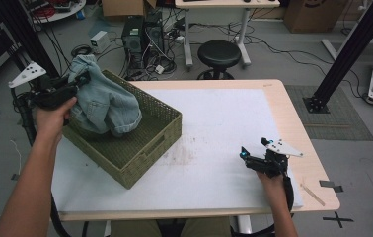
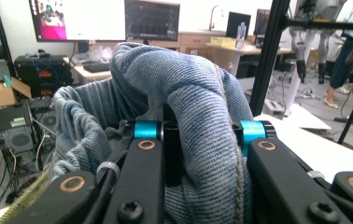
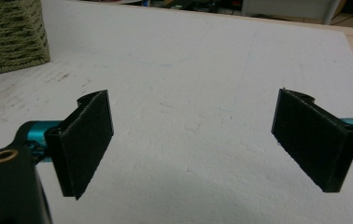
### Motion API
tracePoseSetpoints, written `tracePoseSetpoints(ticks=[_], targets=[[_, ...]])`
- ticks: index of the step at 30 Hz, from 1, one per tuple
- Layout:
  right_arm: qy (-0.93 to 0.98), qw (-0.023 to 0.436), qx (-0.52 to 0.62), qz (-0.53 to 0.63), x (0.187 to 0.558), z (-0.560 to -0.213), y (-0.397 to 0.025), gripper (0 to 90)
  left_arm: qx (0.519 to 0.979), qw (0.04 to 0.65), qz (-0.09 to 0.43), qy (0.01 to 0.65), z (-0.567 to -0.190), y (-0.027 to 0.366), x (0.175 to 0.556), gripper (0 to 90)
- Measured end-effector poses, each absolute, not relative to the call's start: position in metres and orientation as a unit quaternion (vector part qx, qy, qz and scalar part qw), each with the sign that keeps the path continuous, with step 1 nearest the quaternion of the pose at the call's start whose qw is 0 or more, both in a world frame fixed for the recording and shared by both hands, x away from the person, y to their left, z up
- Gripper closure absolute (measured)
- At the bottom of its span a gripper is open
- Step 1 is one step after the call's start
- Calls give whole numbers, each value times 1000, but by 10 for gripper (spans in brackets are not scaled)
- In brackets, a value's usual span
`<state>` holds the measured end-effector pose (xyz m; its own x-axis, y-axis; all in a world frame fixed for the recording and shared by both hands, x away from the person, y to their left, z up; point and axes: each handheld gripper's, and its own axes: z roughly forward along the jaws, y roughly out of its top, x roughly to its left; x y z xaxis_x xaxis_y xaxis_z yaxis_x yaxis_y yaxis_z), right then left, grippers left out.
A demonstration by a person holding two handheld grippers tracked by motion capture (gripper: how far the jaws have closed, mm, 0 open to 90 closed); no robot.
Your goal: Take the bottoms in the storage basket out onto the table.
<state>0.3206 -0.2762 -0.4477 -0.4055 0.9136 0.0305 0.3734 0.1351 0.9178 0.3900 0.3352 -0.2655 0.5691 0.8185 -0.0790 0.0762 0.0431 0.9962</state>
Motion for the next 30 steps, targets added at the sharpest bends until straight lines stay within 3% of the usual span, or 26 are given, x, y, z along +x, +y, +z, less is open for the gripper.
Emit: tracePoseSetpoints(ticks=[11, 30], targets=[[697, 291, 462, 465, 321, -448, -276, 128, 603, 647, 314, 345, -246, 357, 377, 769], [697, 290, 461, 466, 321, -448, -276, 128, 596, 672, 310, 312, -223, 338, 381, 769]])
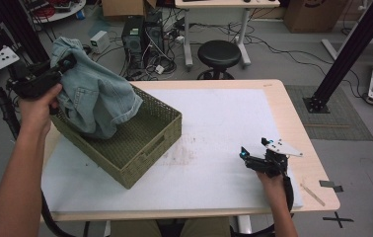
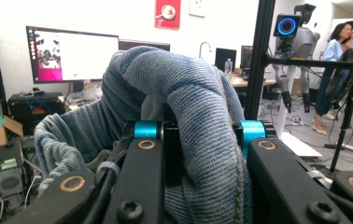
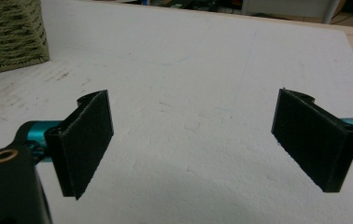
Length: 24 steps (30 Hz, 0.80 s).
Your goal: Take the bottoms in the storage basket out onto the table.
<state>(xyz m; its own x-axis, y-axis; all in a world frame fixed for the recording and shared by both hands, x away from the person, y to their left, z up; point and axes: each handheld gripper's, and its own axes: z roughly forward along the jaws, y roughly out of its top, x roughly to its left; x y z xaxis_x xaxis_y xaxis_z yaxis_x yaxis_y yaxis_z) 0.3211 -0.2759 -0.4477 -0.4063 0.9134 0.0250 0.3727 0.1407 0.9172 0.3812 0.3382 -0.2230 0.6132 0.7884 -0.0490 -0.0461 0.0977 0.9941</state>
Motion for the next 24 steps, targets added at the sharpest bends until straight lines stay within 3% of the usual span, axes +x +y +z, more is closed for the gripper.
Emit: tracePoseSetpoints(ticks=[24], targets=[[698, 288, 459, 468, 321, -448, -277, 127, 596, 702, 289, 261, -192, 297, 394, 769]])
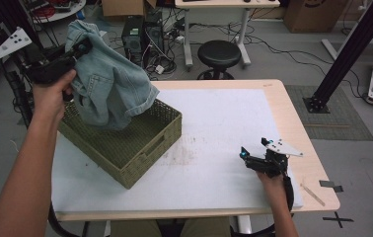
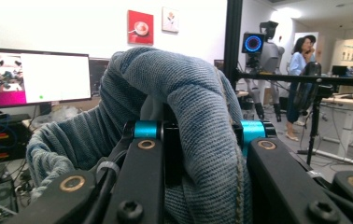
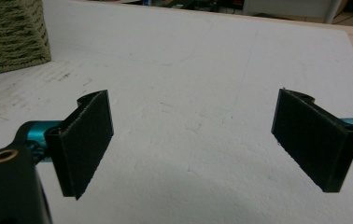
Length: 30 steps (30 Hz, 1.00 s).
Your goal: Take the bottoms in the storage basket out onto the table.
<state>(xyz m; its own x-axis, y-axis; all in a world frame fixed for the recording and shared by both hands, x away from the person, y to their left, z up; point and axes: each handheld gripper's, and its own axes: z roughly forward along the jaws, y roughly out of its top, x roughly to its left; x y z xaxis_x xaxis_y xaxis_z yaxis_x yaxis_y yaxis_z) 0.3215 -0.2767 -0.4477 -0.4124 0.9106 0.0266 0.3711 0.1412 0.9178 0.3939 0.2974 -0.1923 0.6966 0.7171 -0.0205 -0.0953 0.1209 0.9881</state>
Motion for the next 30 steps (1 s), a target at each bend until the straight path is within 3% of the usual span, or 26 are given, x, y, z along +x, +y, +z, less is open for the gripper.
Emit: tracePoseSetpoints(ticks=[30], targets=[[697, 282, 463, 469, 322, -448, -277, 127, 601, 726, 260, 209, -158, 256, 397, 769]])
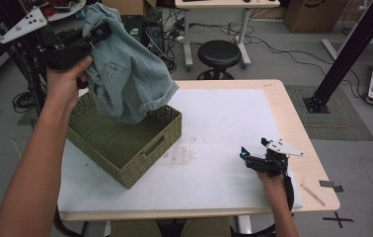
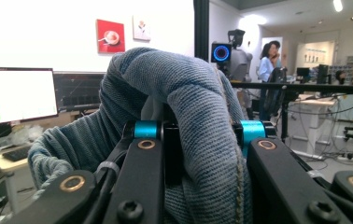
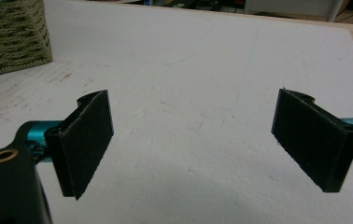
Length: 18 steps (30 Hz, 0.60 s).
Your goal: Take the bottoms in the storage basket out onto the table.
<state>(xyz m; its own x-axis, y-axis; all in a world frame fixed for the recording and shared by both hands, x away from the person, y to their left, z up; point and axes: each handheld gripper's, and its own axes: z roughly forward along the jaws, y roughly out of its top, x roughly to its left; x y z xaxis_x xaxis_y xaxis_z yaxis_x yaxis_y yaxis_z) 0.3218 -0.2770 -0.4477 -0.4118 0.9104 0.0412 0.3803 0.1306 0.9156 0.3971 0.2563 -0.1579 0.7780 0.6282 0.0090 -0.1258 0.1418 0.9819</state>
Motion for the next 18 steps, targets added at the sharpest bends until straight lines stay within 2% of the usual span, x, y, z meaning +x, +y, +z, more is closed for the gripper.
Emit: tracePoseSetpoints(ticks=[18], targets=[[698, 283, 460, 469, 322, -448, -277, 127, 590, 745, 252, 182, -133, 242, 394, 769]])
